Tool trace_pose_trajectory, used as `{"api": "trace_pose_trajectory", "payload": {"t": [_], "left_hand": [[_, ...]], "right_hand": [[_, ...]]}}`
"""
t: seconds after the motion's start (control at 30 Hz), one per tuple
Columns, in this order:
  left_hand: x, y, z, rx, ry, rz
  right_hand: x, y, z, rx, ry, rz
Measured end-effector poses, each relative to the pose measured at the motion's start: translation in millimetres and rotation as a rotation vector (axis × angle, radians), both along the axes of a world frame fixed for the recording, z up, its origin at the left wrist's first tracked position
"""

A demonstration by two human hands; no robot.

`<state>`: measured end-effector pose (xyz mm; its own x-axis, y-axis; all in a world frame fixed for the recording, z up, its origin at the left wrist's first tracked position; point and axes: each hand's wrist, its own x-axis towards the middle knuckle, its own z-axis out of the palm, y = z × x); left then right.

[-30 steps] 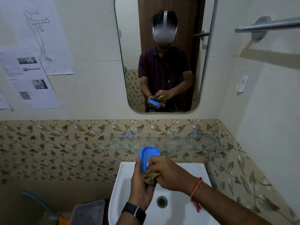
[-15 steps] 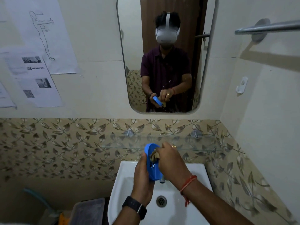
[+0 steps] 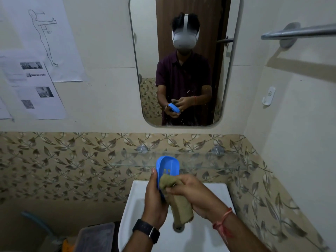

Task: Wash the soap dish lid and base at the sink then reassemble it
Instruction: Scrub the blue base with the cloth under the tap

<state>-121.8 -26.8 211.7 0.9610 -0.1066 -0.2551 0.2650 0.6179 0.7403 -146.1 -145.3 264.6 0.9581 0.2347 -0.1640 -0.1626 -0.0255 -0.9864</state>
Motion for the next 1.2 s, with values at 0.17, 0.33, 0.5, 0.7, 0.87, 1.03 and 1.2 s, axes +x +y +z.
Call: {"api": "trace_pose_trajectory", "payload": {"t": [0.17, 0.33, 0.5, 0.7, 0.87, 1.03, 1.2], "left_hand": [[1.8, 9.3, -0.4, -0.050, -0.039, 0.046], [2.5, 2.5, -0.7, -0.076, -0.018, 0.034], [2.0, 3.6, -5.9, -0.095, 0.025, 0.031], [1.0, 8.7, -9.0, -0.055, 0.085, -0.014], [-3.2, 7.9, -13.1, -0.093, 0.093, -0.063], [-3.6, 14.3, -5.1, -0.135, 0.052, 0.003], [-7.3, 14.2, -5.5, -0.102, 0.061, -0.055]], "right_hand": [[26.2, -9.0, 4.3, -0.148, -0.227, -0.628], [38.5, 16.9, 3.4, -0.554, -0.426, -0.382], [34.5, 23.7, -6.0, -0.710, -0.535, -0.128], [18.6, 7.9, -5.6, -0.864, -0.271, 0.273], [17.0, -14.0, 6.6, -1.019, -0.155, 0.148], [24.2, -40.6, 19.3, -0.780, -0.221, -0.361], [35.0, -31.1, 32.7, -0.687, -0.455, -0.426]]}}
